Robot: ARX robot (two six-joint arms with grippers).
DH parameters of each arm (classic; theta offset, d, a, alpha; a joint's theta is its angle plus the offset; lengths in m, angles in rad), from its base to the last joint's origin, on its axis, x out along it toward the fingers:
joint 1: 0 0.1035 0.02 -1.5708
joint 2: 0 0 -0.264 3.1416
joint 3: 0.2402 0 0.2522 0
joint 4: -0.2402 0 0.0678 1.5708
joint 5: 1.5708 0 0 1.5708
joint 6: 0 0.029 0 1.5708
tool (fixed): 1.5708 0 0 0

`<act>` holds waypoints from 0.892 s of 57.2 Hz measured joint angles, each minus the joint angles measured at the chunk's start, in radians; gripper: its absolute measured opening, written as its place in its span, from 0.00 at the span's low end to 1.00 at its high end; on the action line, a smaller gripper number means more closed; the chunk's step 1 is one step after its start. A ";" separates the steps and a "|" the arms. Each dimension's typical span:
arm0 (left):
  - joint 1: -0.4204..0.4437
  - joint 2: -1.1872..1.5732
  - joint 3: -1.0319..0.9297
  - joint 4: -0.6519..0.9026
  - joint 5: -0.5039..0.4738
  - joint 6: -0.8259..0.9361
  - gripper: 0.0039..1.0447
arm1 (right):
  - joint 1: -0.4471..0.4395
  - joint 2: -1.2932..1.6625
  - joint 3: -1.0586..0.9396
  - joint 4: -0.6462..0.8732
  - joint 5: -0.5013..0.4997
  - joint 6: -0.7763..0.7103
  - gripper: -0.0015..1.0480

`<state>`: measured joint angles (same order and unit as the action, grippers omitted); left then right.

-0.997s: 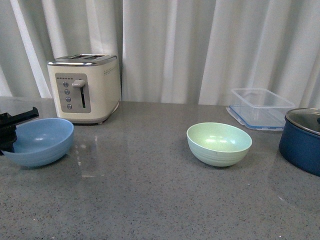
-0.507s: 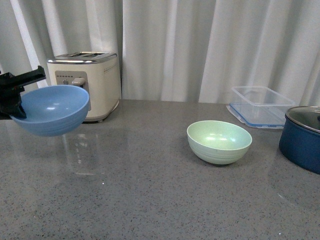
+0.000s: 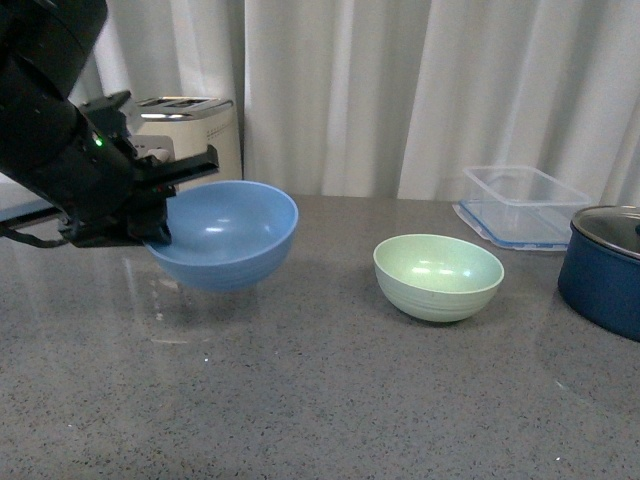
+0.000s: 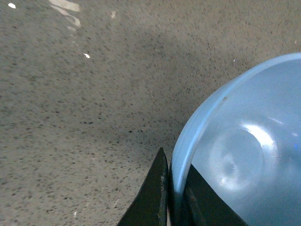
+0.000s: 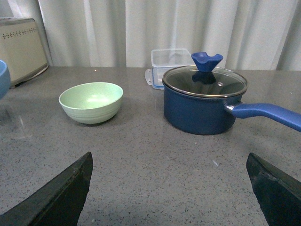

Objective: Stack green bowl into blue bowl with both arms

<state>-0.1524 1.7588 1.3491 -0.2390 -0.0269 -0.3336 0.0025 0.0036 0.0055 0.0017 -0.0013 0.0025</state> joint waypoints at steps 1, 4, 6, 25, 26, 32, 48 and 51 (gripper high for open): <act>-0.005 0.010 0.002 0.000 -0.001 0.000 0.03 | 0.000 0.000 0.000 0.000 0.000 0.000 0.90; -0.018 0.039 0.008 0.000 -0.007 0.001 0.03 | 0.000 0.000 0.000 0.000 0.000 0.000 0.90; -0.022 0.053 0.013 0.000 -0.015 0.000 0.03 | 0.000 0.000 0.000 0.000 0.000 0.000 0.90; -0.067 0.162 0.095 -0.018 -0.017 -0.005 0.03 | 0.000 0.000 0.000 0.000 0.000 0.000 0.90; -0.069 0.166 0.098 -0.019 -0.019 -0.005 0.03 | 0.000 0.000 0.000 0.000 0.000 0.000 0.90; -0.074 0.187 0.111 -0.025 -0.033 -0.002 0.03 | 0.000 0.000 0.000 0.000 0.000 0.000 0.90; -0.077 0.180 0.111 -0.017 -0.014 -0.001 0.49 | 0.000 0.000 0.000 0.000 0.000 0.000 0.90; -0.079 0.165 0.107 -0.009 -0.006 0.000 0.59 | 0.000 0.000 0.000 0.000 0.000 0.000 0.90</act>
<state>-0.2310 1.9240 1.4559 -0.2478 -0.0330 -0.3336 0.0025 0.0036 0.0055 0.0017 -0.0013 0.0025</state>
